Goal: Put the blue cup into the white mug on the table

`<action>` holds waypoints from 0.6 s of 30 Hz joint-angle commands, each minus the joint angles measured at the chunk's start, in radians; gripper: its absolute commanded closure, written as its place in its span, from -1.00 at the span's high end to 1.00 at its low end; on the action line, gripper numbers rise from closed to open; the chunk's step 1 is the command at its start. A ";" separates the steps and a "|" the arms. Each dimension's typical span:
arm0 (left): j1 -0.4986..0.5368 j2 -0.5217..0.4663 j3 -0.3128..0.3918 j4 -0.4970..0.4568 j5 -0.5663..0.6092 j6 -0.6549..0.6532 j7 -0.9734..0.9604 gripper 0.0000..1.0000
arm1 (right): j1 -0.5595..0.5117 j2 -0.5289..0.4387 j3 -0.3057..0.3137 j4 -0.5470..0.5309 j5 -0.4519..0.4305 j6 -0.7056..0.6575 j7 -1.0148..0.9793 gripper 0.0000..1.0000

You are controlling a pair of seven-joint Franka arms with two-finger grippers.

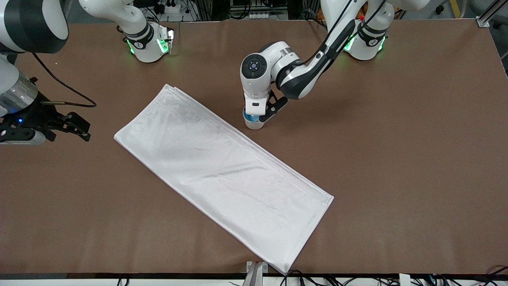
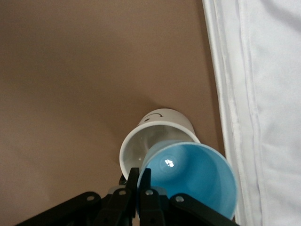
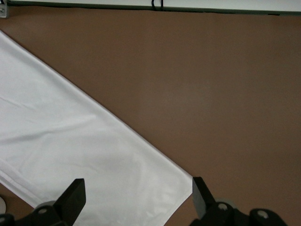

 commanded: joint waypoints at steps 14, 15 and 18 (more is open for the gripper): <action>0.034 -0.066 0.007 0.009 0.065 -0.103 0.263 1.00 | -0.509 0.014 0.493 0.055 -0.010 -0.019 -0.033 1.00; 0.048 -0.074 0.008 0.007 0.065 -0.112 0.304 1.00 | -0.509 0.012 0.493 0.055 -0.011 -0.019 -0.031 1.00; 0.106 -0.100 0.008 0.004 0.065 -0.138 0.445 1.00 | -0.506 0.011 0.493 0.061 -0.029 -0.039 -0.033 1.00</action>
